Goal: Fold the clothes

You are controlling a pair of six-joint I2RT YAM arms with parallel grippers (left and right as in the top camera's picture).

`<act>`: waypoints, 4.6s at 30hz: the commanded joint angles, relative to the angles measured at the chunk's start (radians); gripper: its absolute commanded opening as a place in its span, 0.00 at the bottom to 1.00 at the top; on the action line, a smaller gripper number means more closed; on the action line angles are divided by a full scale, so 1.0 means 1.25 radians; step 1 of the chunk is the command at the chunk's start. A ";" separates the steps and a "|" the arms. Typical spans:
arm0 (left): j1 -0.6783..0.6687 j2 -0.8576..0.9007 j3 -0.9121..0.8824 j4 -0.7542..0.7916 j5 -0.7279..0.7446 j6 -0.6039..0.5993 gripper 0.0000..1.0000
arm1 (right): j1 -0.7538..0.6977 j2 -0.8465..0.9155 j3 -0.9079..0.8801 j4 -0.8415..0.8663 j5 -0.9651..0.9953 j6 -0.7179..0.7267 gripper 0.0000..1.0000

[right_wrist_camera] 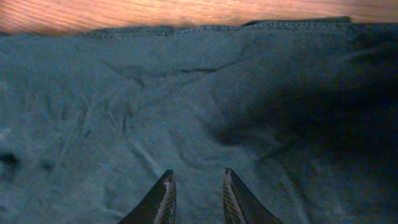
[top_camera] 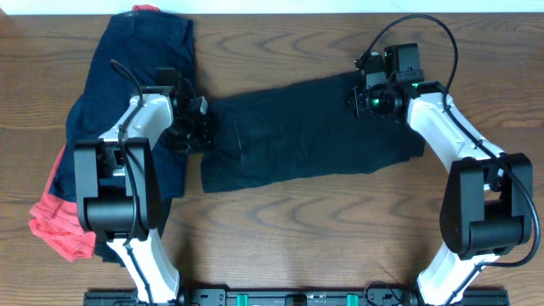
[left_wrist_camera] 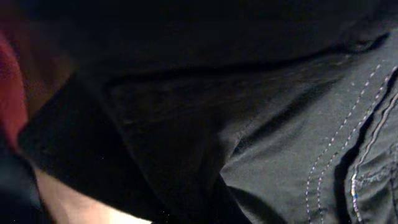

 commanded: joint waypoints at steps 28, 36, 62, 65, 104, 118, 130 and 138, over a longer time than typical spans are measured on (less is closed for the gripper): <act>-0.004 -0.256 0.171 -0.201 -0.139 -0.007 0.06 | -0.028 -0.074 0.008 -0.108 -0.099 -0.033 0.01; -0.004 -0.255 0.194 -0.194 -0.139 -0.008 0.06 | -0.013 -0.004 0.007 -0.114 -0.113 -0.033 0.01; -0.207 -0.238 0.215 -0.025 -0.150 -0.275 0.06 | -0.005 0.178 0.007 -0.097 -0.135 -0.026 0.01; -0.258 -0.231 0.215 0.025 -0.151 -0.302 0.06 | -0.005 0.178 0.007 -0.097 -0.134 -0.027 0.01; -0.524 -0.073 0.215 0.346 -0.153 -0.348 0.99 | -0.025 0.178 0.007 -0.084 -0.181 -0.024 0.01; -0.367 -0.235 0.215 0.212 -0.154 -0.225 0.98 | -0.122 0.109 0.027 -0.093 -0.319 -0.024 0.01; -0.236 -0.263 0.215 0.063 -0.202 -0.182 0.98 | -0.142 0.025 0.026 -0.132 -0.326 -0.027 0.45; -0.222 -0.262 0.215 0.036 -0.223 -0.150 0.98 | -0.063 0.026 0.024 -0.177 -0.090 -0.002 0.79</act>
